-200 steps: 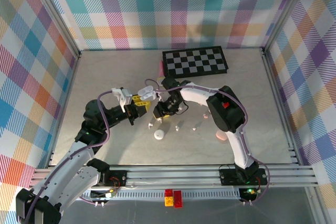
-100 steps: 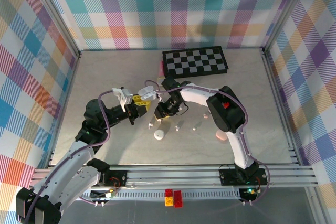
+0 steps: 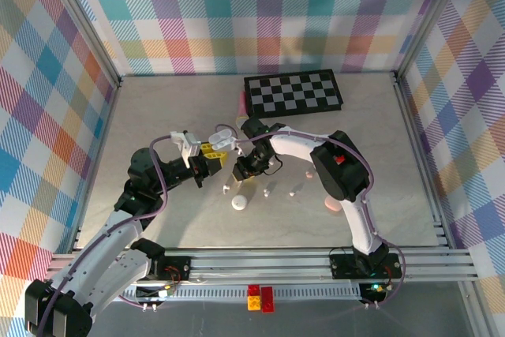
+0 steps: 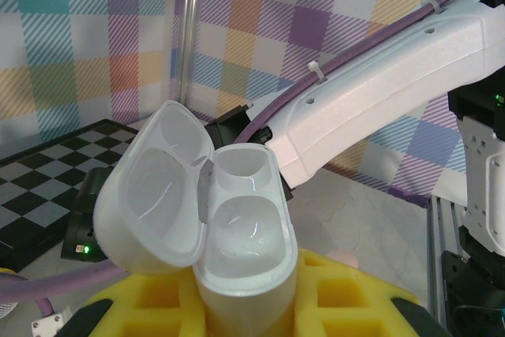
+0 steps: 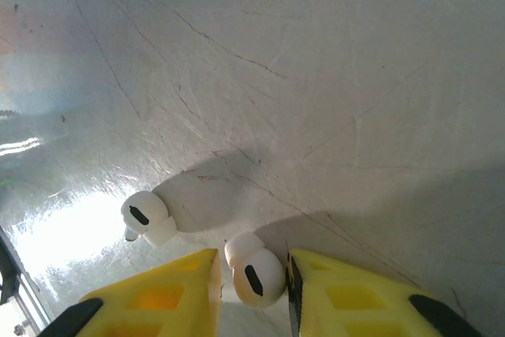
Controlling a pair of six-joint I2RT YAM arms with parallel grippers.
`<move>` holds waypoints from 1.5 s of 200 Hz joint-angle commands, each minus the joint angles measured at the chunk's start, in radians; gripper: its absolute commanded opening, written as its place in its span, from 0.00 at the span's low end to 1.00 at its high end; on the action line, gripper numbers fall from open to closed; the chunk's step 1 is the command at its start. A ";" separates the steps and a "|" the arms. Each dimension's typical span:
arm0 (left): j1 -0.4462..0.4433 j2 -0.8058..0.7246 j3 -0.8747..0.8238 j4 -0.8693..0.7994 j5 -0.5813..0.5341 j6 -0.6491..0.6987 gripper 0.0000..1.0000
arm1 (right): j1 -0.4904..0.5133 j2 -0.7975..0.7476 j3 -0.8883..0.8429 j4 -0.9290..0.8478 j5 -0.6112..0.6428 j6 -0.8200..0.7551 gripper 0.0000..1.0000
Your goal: Insert the wireless bluetooth earbuds into the charging case
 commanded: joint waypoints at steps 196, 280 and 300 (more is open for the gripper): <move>0.007 0.031 0.081 -0.167 0.084 0.124 0.01 | -0.075 -0.676 -0.367 0.227 0.451 -0.171 0.19; 0.006 0.129 0.134 -0.230 0.184 0.168 0.01 | -0.054 -0.929 -0.299 0.117 0.351 -0.414 0.17; 0.006 0.144 0.152 -0.267 0.207 0.184 0.01 | -0.022 -0.943 -0.264 0.089 0.344 -0.463 0.17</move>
